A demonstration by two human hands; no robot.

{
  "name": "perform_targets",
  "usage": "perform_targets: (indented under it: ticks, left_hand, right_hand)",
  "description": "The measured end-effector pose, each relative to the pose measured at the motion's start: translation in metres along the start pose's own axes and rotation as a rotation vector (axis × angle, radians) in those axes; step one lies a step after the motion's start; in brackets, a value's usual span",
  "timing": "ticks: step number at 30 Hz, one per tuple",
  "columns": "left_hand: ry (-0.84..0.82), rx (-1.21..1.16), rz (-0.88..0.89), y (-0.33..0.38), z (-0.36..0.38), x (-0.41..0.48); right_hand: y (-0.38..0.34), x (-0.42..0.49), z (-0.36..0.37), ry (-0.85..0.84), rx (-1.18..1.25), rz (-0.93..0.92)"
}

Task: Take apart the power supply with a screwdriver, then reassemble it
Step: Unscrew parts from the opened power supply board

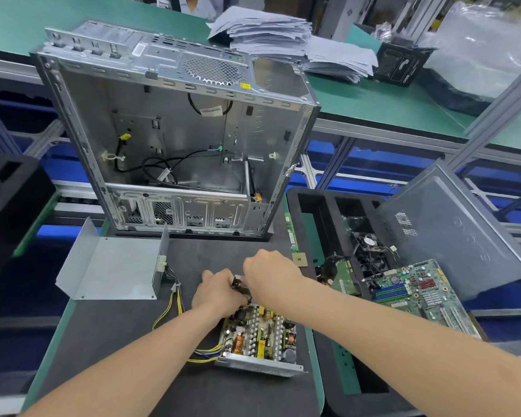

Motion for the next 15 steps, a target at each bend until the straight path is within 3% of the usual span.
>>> perform_targets:
  ticks: [3,5,11,15]
  left_hand:
    - [0.008,0.004,-0.007,0.001,0.000,0.000]
    - [0.014,0.017,-0.010,0.001,-0.001,0.000]
    - [-0.017,0.028,0.004,0.001,0.000,0.001]
    - [-0.020,0.012,0.005,0.000,0.002,0.002]
  right_hand:
    - [0.009,0.002,0.001,-0.057,0.188,0.055]
    - [0.015,-0.002,-0.001,-0.126,0.226,-0.033]
    - [0.007,-0.016,-0.008,0.008,-0.255,-0.487]
    - [0.003,-0.017,-0.008,0.034,-0.274,-0.467]
Point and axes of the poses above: each hand's wrist, its own x-axis towards the middle knuckle, its own z-axis out of the palm, y = z × x, the point moved 4 cm from there along x, towards the middle knuckle, and after that the axes turned 7 degrees about x, right-handed, at the moved point
